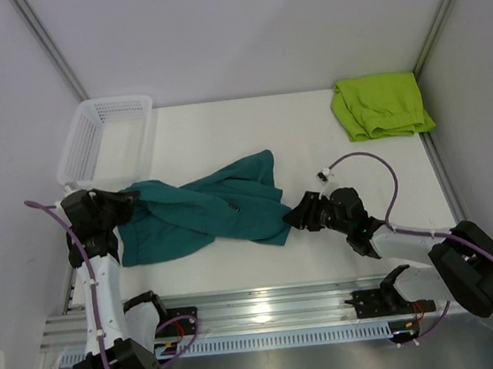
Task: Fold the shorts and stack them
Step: Flatten the shorts out
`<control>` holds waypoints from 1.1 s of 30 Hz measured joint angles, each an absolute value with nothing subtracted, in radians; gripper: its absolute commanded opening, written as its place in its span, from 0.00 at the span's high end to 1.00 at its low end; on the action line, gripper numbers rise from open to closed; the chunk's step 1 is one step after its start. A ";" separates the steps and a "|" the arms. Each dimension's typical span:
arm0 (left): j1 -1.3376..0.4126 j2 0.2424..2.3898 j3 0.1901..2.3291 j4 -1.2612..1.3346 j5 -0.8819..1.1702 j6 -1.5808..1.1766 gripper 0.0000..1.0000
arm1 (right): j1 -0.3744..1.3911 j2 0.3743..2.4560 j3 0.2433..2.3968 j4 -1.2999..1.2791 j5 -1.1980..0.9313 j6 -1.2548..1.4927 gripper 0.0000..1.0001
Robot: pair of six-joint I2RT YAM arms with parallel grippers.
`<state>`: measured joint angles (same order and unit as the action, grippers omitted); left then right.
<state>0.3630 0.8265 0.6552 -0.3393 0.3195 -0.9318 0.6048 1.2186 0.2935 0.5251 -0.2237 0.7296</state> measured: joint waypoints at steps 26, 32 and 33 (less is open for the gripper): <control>0.374 0.823 0.654 -0.339 0.331 -0.915 1.00 | 0.539 1.309 0.328 0.552 -0.264 0.733 0.55; 0.374 0.817 0.651 -0.337 0.342 -0.915 1.00 | 0.539 1.358 0.329 0.567 -0.278 0.733 0.58; 0.374 0.817 0.651 -0.336 0.344 -0.915 1.00 | 0.539 1.368 0.330 0.572 -0.280 0.733 0.59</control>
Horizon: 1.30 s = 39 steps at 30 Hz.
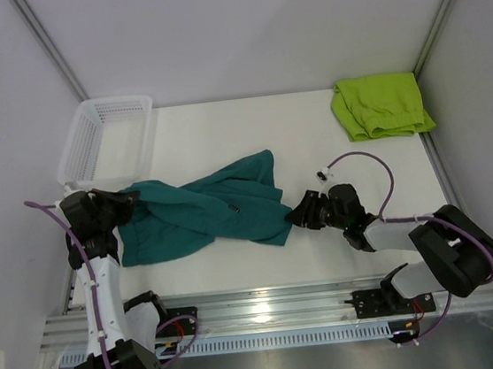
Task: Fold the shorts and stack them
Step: Flatten the shorts out
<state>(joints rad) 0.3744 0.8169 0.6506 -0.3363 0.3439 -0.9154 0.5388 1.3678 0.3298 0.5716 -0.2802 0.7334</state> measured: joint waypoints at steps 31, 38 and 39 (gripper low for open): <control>0.432 1.022 0.824 -0.315 0.449 -0.953 1.00 | 0.327 1.167 0.477 0.574 -0.463 0.725 1.00; 0.447 1.174 1.212 -0.337 0.540 -1.015 1.00 | 0.208 1.183 0.698 0.620 -0.596 0.755 1.00; 0.447 1.187 1.259 -0.331 0.559 -1.028 1.00 | 0.194 1.189 0.747 0.623 -0.619 0.760 1.00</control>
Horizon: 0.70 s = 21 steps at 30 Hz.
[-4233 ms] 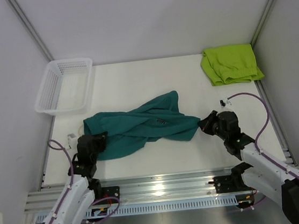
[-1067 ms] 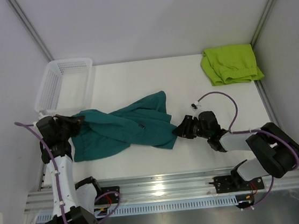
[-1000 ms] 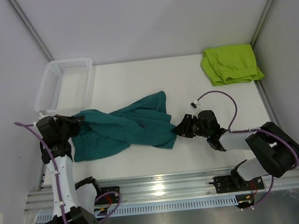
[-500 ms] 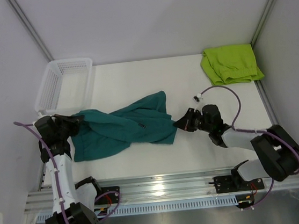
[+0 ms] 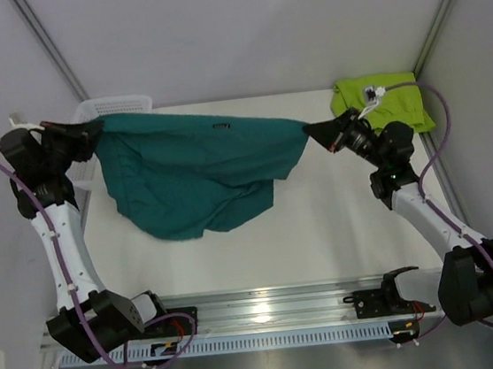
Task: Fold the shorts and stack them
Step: Flatten the shorts out
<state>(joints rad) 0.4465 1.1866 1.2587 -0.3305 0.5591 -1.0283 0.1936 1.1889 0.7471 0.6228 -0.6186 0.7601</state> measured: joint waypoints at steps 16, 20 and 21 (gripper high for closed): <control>0.450 1.076 1.460 -0.147 0.801 -1.353 1.00 | 0.048 0.926 1.115 0.447 -0.811 0.736 1.00; 0.450 1.015 1.543 -0.113 0.857 -1.426 1.00 | 0.054 0.775 1.199 0.344 -0.811 0.698 1.00; 0.450 1.011 1.587 -0.098 0.865 -1.444 1.00 | 0.056 0.741 1.217 0.327 -0.807 0.693 1.00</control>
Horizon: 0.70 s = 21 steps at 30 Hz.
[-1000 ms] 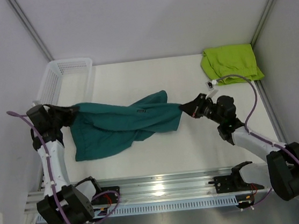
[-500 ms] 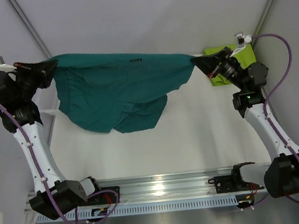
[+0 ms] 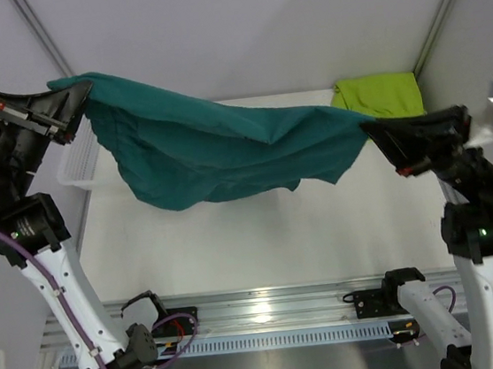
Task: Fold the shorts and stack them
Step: Flatten the shorts out
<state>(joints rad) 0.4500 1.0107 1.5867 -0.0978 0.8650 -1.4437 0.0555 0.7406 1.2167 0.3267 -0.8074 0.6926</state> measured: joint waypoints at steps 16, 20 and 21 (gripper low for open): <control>0.451 0.967 1.965 0.095 0.875 -1.509 1.00 | 0.203 0.620 1.430 0.131 -0.641 0.494 1.00; 0.450 1.026 1.817 0.088 0.860 -1.483 1.00 | 0.253 0.735 1.399 0.128 -0.591 0.456 1.00; 0.449 1.052 1.783 0.088 0.853 -1.477 1.00 | 0.254 0.766 1.394 0.130 -0.586 0.453 1.00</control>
<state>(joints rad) 0.4492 1.0515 1.7828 0.0879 0.8532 -1.4769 0.2543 0.7658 1.3945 0.1303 -0.5861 0.4526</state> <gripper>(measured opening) 0.052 0.010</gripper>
